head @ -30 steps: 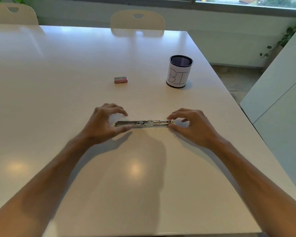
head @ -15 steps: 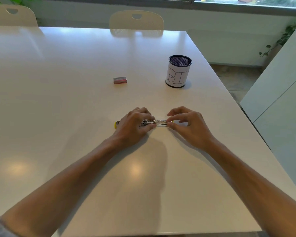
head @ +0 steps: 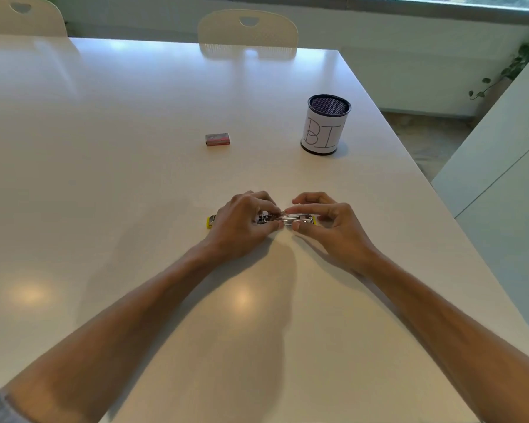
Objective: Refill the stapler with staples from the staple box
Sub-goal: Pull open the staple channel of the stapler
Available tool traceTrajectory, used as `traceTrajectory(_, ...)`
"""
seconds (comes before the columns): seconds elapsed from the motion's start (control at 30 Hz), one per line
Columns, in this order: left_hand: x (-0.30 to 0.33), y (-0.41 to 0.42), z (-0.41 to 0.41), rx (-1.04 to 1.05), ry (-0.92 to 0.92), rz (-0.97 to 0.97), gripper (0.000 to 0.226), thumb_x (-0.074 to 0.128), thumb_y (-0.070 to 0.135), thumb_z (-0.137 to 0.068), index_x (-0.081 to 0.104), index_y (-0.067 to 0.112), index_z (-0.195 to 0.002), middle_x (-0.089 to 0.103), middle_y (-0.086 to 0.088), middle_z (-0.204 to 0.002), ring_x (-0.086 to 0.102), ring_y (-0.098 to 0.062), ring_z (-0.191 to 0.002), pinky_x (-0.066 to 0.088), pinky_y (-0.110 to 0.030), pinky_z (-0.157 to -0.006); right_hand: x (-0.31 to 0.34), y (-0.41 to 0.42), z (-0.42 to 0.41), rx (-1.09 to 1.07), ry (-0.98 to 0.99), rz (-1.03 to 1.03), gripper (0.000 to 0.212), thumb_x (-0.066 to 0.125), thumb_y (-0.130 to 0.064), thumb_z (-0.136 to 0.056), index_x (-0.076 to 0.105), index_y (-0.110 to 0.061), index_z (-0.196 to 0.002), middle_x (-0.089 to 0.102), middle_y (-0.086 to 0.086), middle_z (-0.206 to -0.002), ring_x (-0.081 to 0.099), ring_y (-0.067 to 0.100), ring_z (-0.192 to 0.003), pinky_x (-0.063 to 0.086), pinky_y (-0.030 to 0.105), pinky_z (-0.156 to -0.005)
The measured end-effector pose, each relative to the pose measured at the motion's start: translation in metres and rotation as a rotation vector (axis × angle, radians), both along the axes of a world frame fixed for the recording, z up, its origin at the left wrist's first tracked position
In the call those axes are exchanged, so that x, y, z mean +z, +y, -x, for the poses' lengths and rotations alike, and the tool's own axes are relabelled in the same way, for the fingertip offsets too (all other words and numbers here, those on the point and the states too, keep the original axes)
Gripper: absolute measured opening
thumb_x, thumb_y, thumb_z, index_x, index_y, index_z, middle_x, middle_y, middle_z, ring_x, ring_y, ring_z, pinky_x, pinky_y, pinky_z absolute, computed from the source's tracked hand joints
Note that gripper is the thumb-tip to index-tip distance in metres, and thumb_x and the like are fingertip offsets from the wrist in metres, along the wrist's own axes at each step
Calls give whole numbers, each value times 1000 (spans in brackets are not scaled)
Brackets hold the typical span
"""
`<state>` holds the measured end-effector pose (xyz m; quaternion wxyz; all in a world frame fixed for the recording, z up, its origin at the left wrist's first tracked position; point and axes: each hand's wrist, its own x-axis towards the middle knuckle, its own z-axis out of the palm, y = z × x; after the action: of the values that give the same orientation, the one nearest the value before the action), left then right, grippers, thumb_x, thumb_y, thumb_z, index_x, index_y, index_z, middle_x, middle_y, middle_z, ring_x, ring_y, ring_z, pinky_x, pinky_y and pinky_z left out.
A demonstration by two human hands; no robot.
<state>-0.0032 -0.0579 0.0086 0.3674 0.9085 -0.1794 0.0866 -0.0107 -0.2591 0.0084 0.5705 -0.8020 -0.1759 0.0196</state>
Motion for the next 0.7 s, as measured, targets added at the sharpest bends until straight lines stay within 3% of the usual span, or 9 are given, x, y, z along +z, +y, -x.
traceTrajectory(0.1,2,-1,-1,-6,31,10,17,75,28,-82,79,18,-96,70,10,-95,64,-21,-91,52,-48,-81,2,1,2,38,5,-17,32,74,-3,-85,74,-20,-112,60,4,-121,61,4,-109,46,11,-86)
traceTrajectory(0.2,4,-1,-2,-12,57,20,15,76,26,-81,79,14,-90,70,7,-90,64,-24,-82,53,-49,-77,5,3,4,84,29,-9,40,72,0,-86,71,-26,-116,56,2,-127,57,13,-120,48,23,-94)
traceTrajectory(0.3,6,-2,-2,-23,88,49,12,79,23,-80,80,13,-87,71,4,-88,66,-25,-81,54,-50,-76,4,11,5,118,7,121,48,71,0,-85,68,-28,-124,50,-3,-136,45,17,-133,40,44,-111)
traceTrajectory(0.43,9,-2,-2,-45,121,64,11,80,20,-79,80,11,-84,73,0,-87,68,-26,-81,55,-52,-76,5,13,6,173,6,204,54,66,-5,-86,61,-41,-127,40,-9,-147,29,16,-143,29,57,-115)
traceTrajectory(0.53,10,-1,-2,-45,136,77,12,80,20,-79,80,9,-86,73,-1,-89,68,-26,-83,55,-52,-77,4,11,7,179,-12,248,53,65,-10,-87,58,-42,-129,38,-8,-150,27,16,-143,26,59,-115)
traceTrajectory(0.6,10,0,-1,-45,137,74,14,80,21,-80,80,10,-89,73,-1,-90,68,-26,-84,55,-52,-78,2,12,7,171,-15,218,51,65,-10,-88,59,-40,-129,40,-6,-149,33,17,-141,31,57,-114)
traceTrajectory(0.7,8,0,0,-26,136,86,17,81,24,-79,80,12,-91,73,-1,-90,67,-29,-86,53,-52,-80,1,9,7,125,-34,125,40,67,-12,-90,66,-30,-126,48,-5,-142,47,8,-132,44,38,-108)
